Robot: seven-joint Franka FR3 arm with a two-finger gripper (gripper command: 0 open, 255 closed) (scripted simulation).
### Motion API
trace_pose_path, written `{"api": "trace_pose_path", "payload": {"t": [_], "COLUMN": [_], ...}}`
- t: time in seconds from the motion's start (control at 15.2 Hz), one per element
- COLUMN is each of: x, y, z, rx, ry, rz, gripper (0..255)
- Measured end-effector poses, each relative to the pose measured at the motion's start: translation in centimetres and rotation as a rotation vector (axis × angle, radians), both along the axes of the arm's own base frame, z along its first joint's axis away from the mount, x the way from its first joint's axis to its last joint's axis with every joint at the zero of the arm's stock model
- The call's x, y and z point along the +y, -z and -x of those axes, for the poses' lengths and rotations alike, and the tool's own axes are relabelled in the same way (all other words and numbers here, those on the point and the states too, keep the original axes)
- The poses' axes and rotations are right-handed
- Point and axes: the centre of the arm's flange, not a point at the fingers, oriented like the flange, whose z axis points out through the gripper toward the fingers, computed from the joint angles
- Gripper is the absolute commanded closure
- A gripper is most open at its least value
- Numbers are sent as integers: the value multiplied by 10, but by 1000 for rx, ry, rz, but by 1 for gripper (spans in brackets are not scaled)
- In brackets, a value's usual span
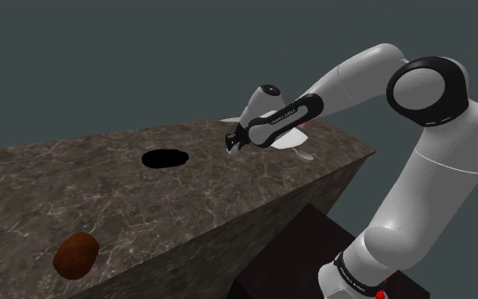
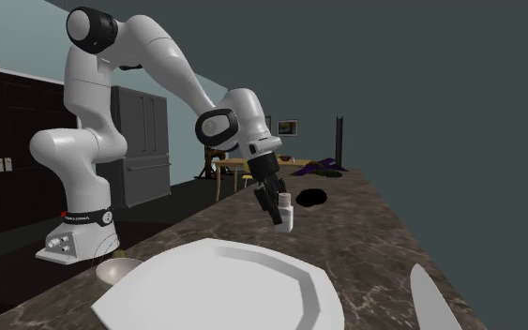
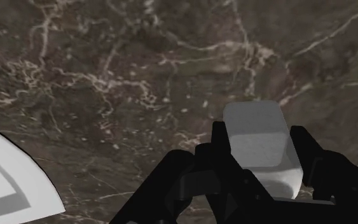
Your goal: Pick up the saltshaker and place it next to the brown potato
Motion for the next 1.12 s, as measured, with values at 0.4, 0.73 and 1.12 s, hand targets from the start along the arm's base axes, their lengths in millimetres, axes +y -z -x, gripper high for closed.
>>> {"api": "trace_pose_path", "payload": {"t": [0.4, 0.73, 1.12], "x": [-1, 0, 0], "y": [-11, -35, -68], "z": [0, -1, 0], "rx": [1, 0, 0], "ry": [0, 0, 0], "rz": [0, 0, 0], "gripper": [255, 255, 255]}}
